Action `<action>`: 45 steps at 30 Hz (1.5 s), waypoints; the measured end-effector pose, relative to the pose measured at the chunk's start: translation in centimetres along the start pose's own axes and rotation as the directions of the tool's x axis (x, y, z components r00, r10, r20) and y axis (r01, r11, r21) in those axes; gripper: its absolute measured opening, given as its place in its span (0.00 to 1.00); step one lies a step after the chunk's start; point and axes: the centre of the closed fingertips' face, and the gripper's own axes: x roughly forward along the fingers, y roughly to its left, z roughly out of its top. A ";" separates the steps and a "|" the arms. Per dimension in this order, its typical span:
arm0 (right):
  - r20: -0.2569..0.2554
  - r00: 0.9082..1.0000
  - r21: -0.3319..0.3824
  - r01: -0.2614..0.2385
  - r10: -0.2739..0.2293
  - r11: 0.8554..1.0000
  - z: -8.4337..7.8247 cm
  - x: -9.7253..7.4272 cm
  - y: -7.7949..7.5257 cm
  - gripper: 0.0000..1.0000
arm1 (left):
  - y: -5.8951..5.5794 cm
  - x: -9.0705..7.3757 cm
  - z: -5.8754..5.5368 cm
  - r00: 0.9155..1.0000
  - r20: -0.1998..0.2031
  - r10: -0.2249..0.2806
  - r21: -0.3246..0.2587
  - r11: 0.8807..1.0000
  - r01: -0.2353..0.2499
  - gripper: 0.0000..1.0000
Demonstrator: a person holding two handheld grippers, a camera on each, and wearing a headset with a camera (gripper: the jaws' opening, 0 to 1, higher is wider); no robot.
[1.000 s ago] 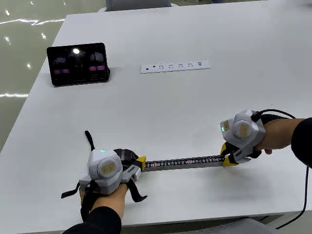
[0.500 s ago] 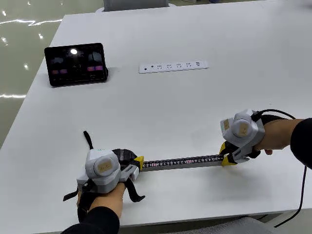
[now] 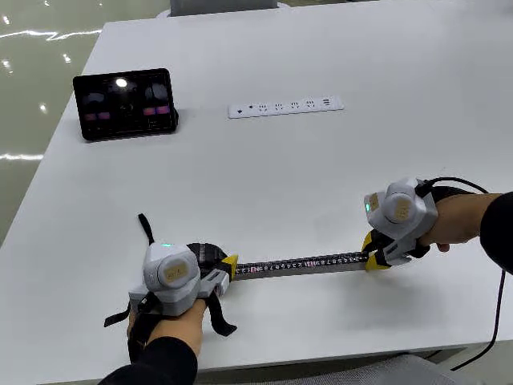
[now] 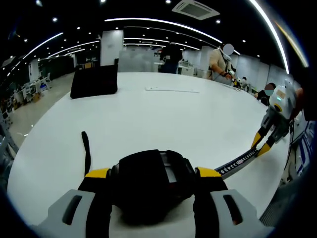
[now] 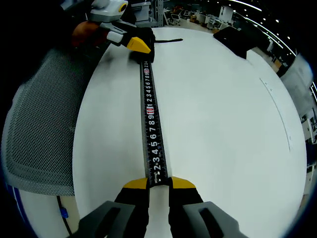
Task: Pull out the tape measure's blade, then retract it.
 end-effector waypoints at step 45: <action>-0.013 1.000 0.062 0.016 -0.015 0.998 1.0 0.3 0.1 0.11 | 0.2 0.0 0.0 0.999 -0.033 -0.021 0.007 1.000 0.021 0.62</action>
